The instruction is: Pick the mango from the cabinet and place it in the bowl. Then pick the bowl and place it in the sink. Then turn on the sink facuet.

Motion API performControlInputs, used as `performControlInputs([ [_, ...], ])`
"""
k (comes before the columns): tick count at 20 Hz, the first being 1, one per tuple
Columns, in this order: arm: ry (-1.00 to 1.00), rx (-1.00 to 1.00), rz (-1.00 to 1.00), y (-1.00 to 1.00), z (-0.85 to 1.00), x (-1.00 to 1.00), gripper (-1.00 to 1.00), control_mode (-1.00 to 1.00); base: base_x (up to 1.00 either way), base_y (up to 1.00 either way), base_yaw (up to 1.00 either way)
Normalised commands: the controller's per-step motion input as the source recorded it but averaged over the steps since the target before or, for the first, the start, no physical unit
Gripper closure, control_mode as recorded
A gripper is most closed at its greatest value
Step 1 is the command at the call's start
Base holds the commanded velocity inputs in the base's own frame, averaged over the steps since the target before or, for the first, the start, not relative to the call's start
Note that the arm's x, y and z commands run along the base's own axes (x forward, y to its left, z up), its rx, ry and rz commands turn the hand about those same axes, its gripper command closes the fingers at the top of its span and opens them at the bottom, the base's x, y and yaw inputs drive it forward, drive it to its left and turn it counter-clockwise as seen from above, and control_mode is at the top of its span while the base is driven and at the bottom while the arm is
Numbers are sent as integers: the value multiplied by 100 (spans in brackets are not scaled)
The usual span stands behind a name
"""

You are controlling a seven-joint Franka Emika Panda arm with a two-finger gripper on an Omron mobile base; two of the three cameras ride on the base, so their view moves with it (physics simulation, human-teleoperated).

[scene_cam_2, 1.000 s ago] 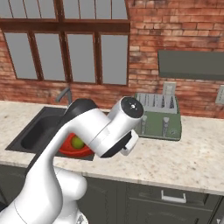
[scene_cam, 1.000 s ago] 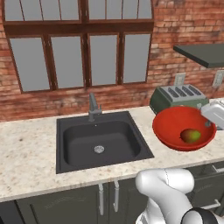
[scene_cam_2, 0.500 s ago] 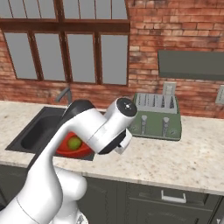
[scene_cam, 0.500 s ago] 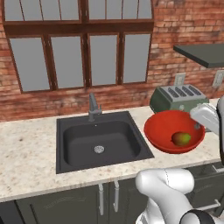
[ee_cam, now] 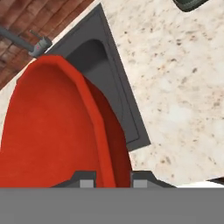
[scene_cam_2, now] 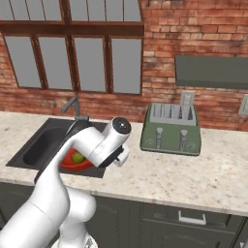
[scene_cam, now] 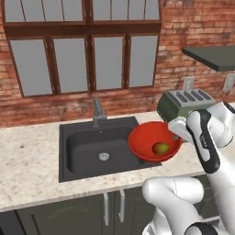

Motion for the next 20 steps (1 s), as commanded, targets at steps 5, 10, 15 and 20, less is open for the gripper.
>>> performControlInputs([
  [5,0,0,1,68,-30,89,100,-100,0,0,0],
  [10,14,0,0,60,-5,88,100,-100,0,0,0],
  [15,9,0,0,42,-39,81,100,-100,0,0,0],
  [20,11,2,0,37,-48,62,100,-100,0,0,0],
])
